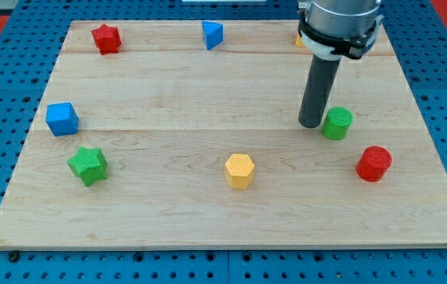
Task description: Move the green circle below the yellow heart
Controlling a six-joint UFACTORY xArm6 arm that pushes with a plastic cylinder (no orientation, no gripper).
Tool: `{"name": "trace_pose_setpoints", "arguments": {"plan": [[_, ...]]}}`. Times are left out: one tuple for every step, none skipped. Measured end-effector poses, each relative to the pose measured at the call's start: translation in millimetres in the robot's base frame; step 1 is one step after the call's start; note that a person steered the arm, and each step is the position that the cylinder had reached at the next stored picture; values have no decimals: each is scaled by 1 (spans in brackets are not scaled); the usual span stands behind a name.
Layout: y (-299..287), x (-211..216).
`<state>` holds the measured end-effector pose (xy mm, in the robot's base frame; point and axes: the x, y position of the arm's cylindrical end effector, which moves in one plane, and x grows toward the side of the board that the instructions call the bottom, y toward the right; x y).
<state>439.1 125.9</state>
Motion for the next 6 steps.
{"name": "trace_pose_setpoints", "arguments": {"plan": [[43,16],[44,22],[56,42],[96,39],[74,19],[69,-12]]}}
